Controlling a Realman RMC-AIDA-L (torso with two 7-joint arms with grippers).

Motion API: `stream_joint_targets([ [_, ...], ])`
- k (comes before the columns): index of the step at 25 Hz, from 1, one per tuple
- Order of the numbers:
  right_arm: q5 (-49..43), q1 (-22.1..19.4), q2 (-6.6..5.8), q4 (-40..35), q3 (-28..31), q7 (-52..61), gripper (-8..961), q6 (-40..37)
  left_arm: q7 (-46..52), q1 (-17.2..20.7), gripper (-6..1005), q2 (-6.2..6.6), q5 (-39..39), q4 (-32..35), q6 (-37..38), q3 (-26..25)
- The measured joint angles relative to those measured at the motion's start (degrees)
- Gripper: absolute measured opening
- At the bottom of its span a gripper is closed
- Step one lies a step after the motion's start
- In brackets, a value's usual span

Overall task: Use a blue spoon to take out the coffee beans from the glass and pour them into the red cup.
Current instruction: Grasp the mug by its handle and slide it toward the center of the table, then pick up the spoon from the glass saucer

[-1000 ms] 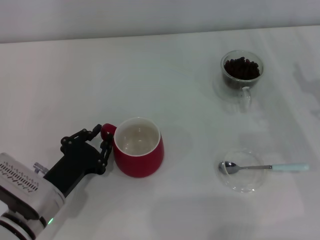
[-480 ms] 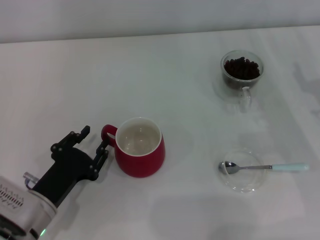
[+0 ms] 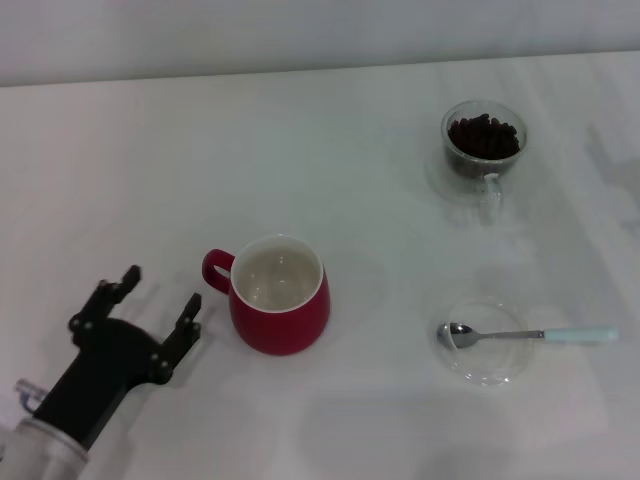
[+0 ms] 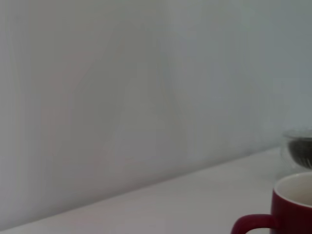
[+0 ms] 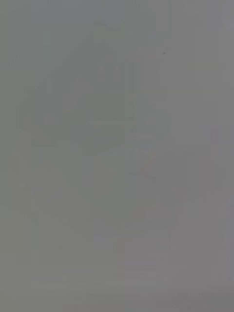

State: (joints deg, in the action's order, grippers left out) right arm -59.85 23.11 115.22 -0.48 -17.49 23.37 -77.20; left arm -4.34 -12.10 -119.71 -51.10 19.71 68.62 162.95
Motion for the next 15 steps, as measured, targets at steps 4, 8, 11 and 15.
stream_joint_targets([
  [4,-0.06,-0.08,0.00,0.28,0.00,0.00,858,-0.47,0.30,2.70,700,0.01,-2.81,-0.30,4.58,-0.48],
  [8,-0.47,-0.48,0.00,0.72,-0.08,0.33,858,-1.08,0.47,5.45,786,0.03,-8.51,-1.34,10.57,-0.68],
  [11,-0.57,-1.45,-0.01,1.17,-0.27,2.78,858,-2.69,0.76,5.80,804,0.12,-10.86,-2.53,11.87,-0.69],
  [15,-0.70,-4.21,-0.26,0.54,-2.93,9.18,857,-5.23,1.94,5.88,821,0.21,-18.24,-3.36,12.45,-0.71],
])
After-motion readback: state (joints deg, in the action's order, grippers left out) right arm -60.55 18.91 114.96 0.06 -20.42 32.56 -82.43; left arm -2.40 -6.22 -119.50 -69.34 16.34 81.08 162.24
